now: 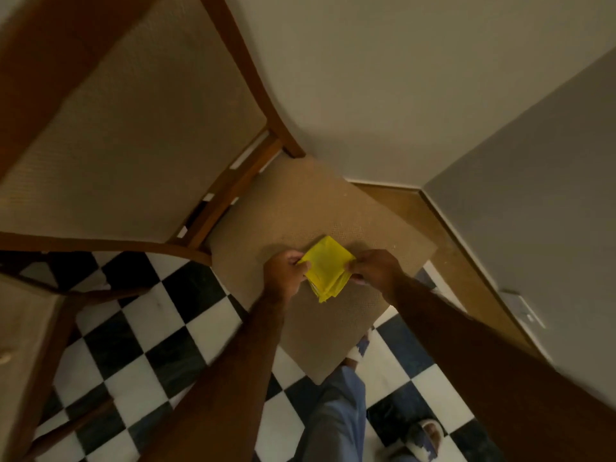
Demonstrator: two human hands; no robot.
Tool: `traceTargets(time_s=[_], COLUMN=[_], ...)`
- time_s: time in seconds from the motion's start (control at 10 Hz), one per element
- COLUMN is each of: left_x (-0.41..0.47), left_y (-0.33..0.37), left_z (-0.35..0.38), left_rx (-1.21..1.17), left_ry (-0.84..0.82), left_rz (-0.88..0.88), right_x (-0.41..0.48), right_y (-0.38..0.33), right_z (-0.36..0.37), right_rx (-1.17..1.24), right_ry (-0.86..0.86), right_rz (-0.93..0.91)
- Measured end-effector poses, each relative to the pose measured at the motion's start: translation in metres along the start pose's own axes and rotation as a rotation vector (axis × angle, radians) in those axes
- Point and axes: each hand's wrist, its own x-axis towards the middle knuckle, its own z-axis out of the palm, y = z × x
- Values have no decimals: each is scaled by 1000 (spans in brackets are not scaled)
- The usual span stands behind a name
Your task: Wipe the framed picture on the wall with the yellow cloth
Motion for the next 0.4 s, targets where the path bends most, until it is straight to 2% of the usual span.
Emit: traceTargets(time_s=[0.1, 0.2, 0.3, 0.4], left_x=[10, 5, -12, -30], left_y=[-11, -4, 13, 28], left_z=[8, 7, 3, -4], left_rx=[351, 552, 809, 978], left_ry=[37, 15, 81, 168], left_rz=[125, 213, 370, 566], right_x=[16, 10, -4, -22], right_y=[24, 26, 16, 7], right_z=[9, 8, -3, -14], right_rx=[-368, -635, -917, -1132], right_ry=[9, 57, 225, 347], right_rz=[-100, -253, -424, -501])
